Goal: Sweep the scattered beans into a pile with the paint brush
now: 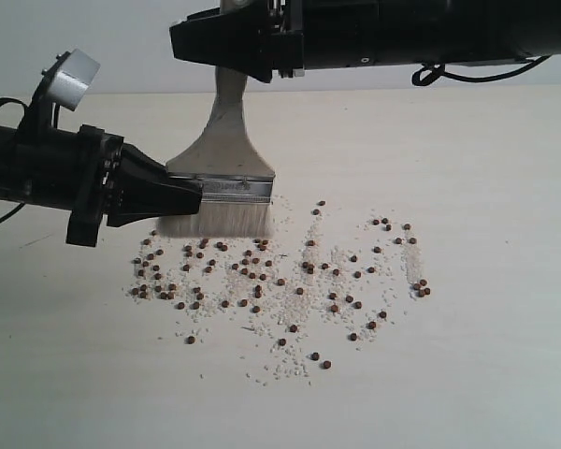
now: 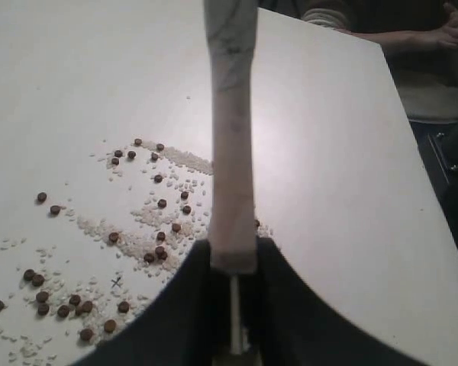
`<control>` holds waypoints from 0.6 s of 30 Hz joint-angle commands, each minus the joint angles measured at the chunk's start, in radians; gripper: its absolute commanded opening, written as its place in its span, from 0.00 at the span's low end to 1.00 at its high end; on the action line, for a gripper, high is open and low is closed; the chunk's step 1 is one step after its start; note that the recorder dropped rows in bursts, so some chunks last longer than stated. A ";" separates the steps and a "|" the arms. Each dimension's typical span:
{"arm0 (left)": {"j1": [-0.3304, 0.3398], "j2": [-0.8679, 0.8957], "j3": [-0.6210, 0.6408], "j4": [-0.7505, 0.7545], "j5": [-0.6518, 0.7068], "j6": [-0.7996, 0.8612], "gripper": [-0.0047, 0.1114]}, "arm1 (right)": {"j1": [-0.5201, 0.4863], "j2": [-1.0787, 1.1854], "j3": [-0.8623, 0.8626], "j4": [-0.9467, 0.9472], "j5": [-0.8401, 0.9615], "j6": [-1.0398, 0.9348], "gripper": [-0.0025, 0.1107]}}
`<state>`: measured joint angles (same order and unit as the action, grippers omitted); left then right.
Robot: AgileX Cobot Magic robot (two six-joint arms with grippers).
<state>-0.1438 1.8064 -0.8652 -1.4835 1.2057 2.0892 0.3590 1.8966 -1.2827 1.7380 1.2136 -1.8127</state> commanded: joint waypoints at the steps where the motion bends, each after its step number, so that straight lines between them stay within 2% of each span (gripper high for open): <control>1: 0.004 -0.003 0.002 -0.011 0.015 0.005 0.04 | 0.001 0.001 -0.015 0.006 0.008 -0.017 0.47; 4: 0.004 -0.003 0.002 -0.011 0.015 0.005 0.04 | 0.001 0.001 -0.030 0.006 0.008 -0.017 0.45; 6: 0.004 -0.003 0.002 -0.011 0.015 0.005 0.04 | 0.001 0.001 -0.037 0.006 0.008 -0.017 0.41; 9: 0.004 -0.003 0.002 -0.011 0.015 0.005 0.04 | 0.001 0.001 -0.039 0.006 0.008 -0.017 0.22; 11: 0.004 -0.003 0.002 -0.013 0.015 0.005 0.04 | 0.001 0.002 -0.039 0.006 0.008 -0.020 0.04; 18: 0.004 -0.003 0.002 -0.019 0.015 0.005 0.04 | 0.001 0.002 -0.039 0.006 0.008 -0.005 0.02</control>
<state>-0.1438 1.8064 -0.8652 -1.4777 1.2057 2.0926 0.3608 1.9024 -1.3153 1.7380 1.2338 -1.8184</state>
